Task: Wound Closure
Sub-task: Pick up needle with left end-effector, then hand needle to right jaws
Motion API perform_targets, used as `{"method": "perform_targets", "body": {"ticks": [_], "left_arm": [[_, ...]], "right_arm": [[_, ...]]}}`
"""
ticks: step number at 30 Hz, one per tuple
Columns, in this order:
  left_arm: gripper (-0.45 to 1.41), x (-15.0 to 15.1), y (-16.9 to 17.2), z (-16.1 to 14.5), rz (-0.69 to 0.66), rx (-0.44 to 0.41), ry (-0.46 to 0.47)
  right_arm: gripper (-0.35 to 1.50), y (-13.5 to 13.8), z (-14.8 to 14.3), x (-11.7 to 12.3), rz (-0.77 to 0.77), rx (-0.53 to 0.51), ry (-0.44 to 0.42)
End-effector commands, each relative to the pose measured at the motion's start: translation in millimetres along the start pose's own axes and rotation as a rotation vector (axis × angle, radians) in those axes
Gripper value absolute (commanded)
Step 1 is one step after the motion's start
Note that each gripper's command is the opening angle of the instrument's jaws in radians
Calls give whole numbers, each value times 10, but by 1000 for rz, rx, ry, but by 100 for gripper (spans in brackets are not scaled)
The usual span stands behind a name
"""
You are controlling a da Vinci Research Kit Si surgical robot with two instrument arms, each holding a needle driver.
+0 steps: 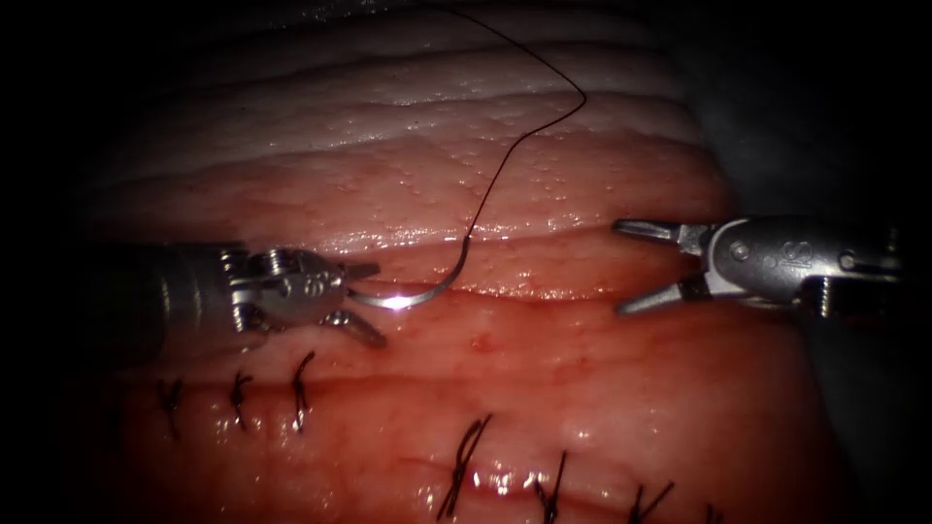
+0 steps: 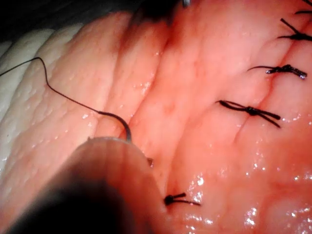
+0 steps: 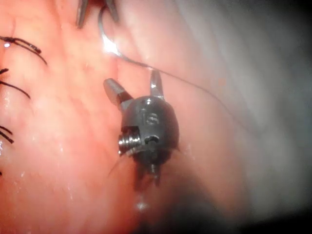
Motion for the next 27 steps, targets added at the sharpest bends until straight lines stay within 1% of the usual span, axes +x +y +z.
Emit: {"method": "perform_targets", "body": {"ticks": [1,2,3,4,5,7,9,12,14,15,16,17,18,19,22,24,25,26,27], "left_arm": [[34,2,-2,9,-1,-9,-1],[24,1,-2,10,-5,-11,-6],[-3,0,-3,11,-2,-16,-12],[-34,0,-3,11,-2,-19,-11],[-45,0,-4,11,-2,-22,-10],[-45,1,-4,10,-2,-23,-10],[-45,3,-4,5,-16,-9,26],[-45,8,-3,-4,-36,3,72],[-45,13,-3,-12,-58,35,109],[-45,20,-3,-21,-62,70,152],[-45,23,-3,-26,-65,87,175],[-45,26,-2,-30,-61,106,198],[-45,33,0,-40,-49,143,239],[-45,36,1,-44,-36,159,246],[-45,44,6,-52,-9,213,289],[-45,50,9,-56,16,260,318],[-45,53,10,-57,33,307,328],[-45,56,10,-56,46,340,332],[-45,57,11,-56,60,360,333]], "right_arm": [[92,0,9,0,-1,1,2],[92,0,9,0,-1,1,2],[92,-1,9,0,-1,1,2],[92,-1,9,0,-1,1,2],[92,-1,9,0,-1,1,2],[92,-1,9,1,0,1,2],[92,-1,11,3,26,0,-2],[76,-5,16,6,166,-11,10],[73,-6,21,10,248,-25,32],[73,-7,27,13,317,-39,56],[73,-8,30,15,355,-45,65],[75,-9,32,16,385,-51,65],[76,-10,36,18,446,-59,65],[76,-11,37,19,471,-63,66],[85,-10,42,22,553,-73,67],[102,-10,45,25,616,-74,70],[110,-10,47,29,679,-75,72],[115,-10,48,30,704,-75,74],[127,-10,49,32,746,-74,76]]}}
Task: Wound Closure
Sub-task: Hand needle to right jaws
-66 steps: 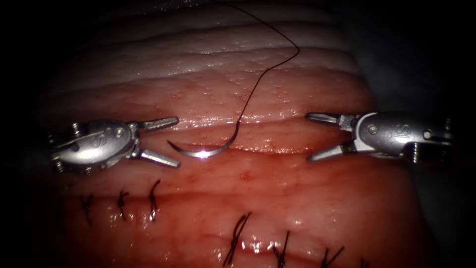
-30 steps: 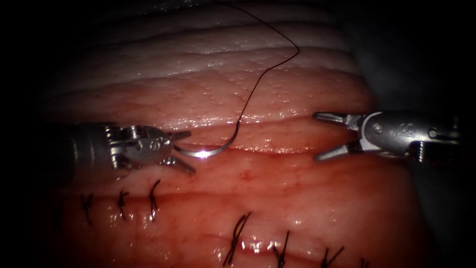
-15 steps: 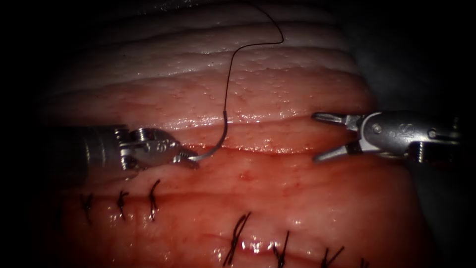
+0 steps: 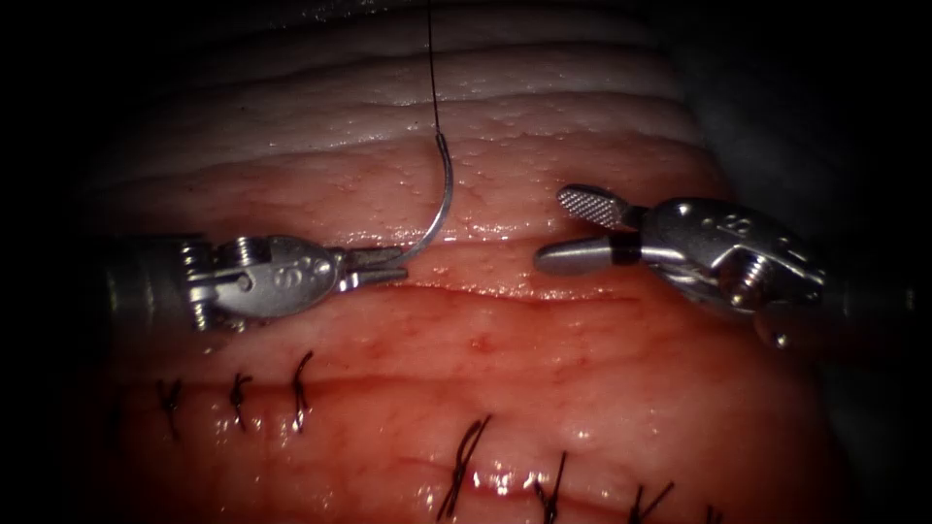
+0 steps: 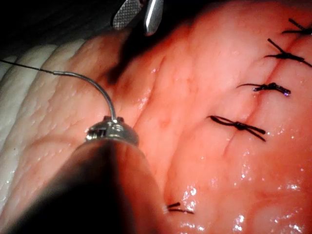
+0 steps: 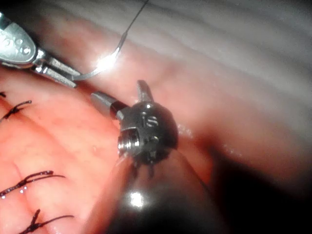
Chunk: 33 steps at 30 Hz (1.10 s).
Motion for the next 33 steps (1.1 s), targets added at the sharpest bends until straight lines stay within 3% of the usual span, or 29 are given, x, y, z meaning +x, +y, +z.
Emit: {"method": "perform_targets", "body": {"ticks": [1,3,9,13,17,24,33], "left_arm": [[-45,0,0,9,3,0,-1],[-45,3,3,14,53,66,-8],[-45,12,14,23,144,191,-26],[-45,25,25,25,183,270,-58],[-45,33,32,24,243,333,-89],[-45,36,34,22,267,356,-110],[-45,48,43,19,319,399,-118]], "right_arm": [[127,-4,10,2,14,5,1],[139,-7,11,5,101,5,8],[140,-8,14,11,176,7,40],[122,-8,22,12,191,-16,50],[123,-12,28,12,227,-65,67],[135,-14,36,11,253,-119,71],[127,-16,51,12,269,-188,93]]}}
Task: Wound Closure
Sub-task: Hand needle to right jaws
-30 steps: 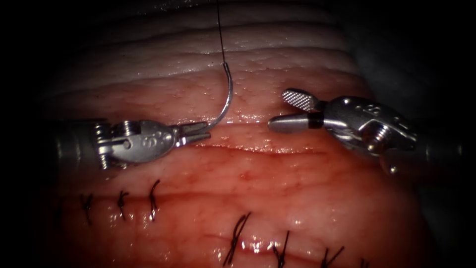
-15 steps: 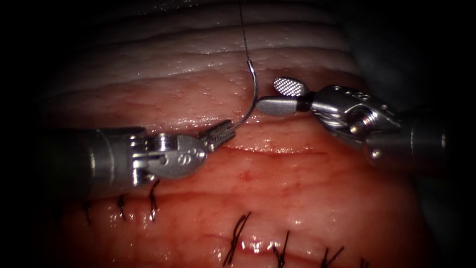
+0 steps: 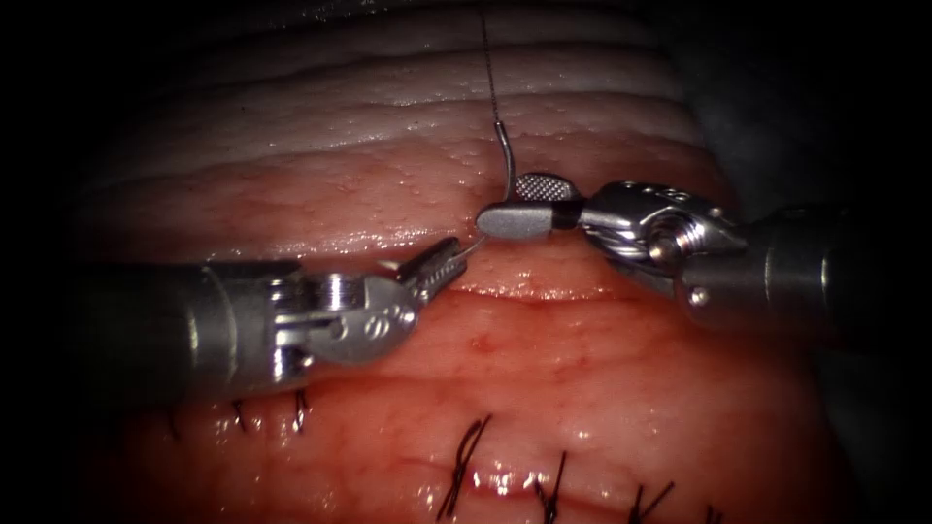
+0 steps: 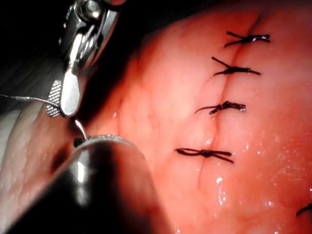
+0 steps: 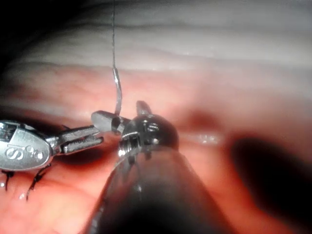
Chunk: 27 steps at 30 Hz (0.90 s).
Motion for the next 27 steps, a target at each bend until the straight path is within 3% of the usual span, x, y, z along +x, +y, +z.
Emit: {"method": "perform_targets", "body": {"ticks": [1,7,8,10,13,14,15,18,21,22,24,27], "left_arm": [[-45,3,3,6,4,2,0],[-45,6,2,3,38,28,-17],[-45,6,2,3,35,33,-18],[-45,6,2,3,44,40,-25],[-45,6,2,2,45,50,-31],[-23,8,3,1,44,61,-32],[15,10,2,1,40,66,-32],[46,16,0,1,24,84,-28],[44,24,-4,-3,-137,50,85],[39,26,-8,-7,-218,6,140],[66,25,-15,-14,-369,-111,171],[74,22,-24,-17,-494,-269,185]], "right_arm": [[127,-5,11,-3,0,2,2],[115,-14,15,-5,53,1,18],[50,-16,13,-5,61,7,31],[-35,-16,11,-5,64,14,46],[-35,-15,8,-2,73,13,88],[-35,-14,6,-1,66,-12,106],[-35,-13,5,0,56,-23,112],[-35,-11,2,3,19,-27,124],[-35,-9,-1,7,-33,0,120],[-35,-9,-1,8,-69,18,112],[-35,-9,-1,10,-140,41,103],[-35,-9,-1,10,-243,60,97]]}}
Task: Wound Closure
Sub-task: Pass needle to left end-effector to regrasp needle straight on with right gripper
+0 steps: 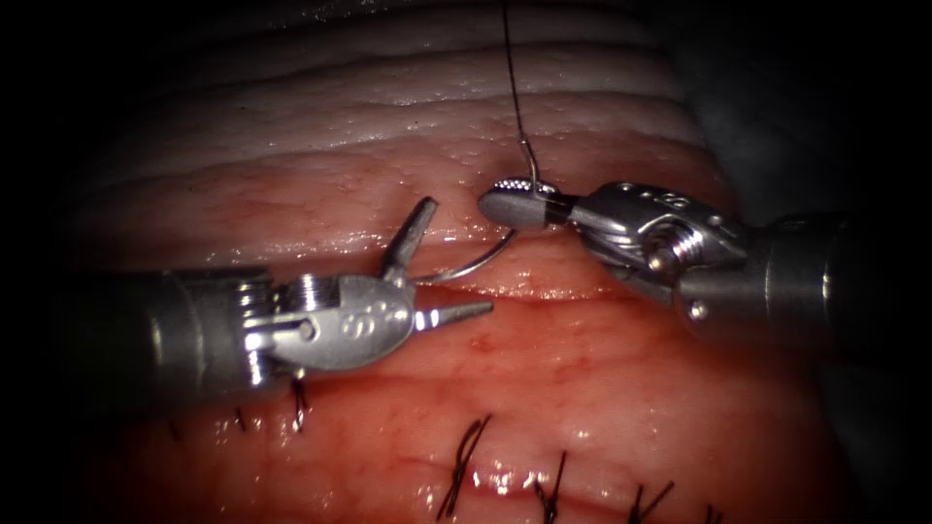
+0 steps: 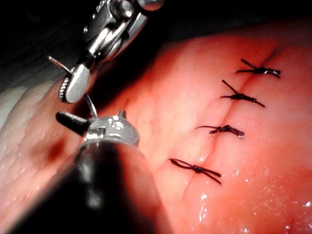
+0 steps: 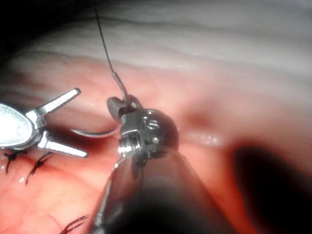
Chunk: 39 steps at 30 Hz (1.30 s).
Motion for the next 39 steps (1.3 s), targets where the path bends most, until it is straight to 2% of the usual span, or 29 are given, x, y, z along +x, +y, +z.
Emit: {"method": "perform_targets", "body": {"ticks": [1,2,4,9,12,17,22,26,27,31,36,38,39], "left_arm": [[76,0,-2,7,-40,-43,5],[78,0,-6,6,-79,-82,8],[83,3,-23,7,-184,-231,-16],[86,4,-40,13,-299,-453,-48],[89,-1,-46,20,-333,-545,-75],[89,-10,-53,32,-393,-646,-72],[88,-19,-52,47,-497,-875,-20],[84,-21,-52,53,-531,-954,-17],[76,-21,-52,55,-525,-988,-13],[68,-21,-53,60,-516,-1022,-58],[54,-27,-53,67,-518,-1021,-93],[27,-30,-54,69,-531,-1023,-101],[-8,-33,-55,71,-559,-1026,-118]], "right_arm": [[-35,1,9,-3,-62,13,-1],[-35,1,9,-3,-110,27,-3],[-35,0,8,-3,-255,89,-3],[-35,-1,8,0,-349,164,25],[-35,-4,8,3,-387,201,53],[-35,-12,7,7,-433,255,88],[-35,-22,9,8,-529,312,113],[-35,-25,11,8,-581,338,131],[-35,-26,12,7,-593,346,135],[-35,-29,12,7,-609,362,145],[-35,-33,11,8,-612,374,154],[-35,-34,11,8,-612,378,155],[-35,-34,10,8,-612,378,155]]}}
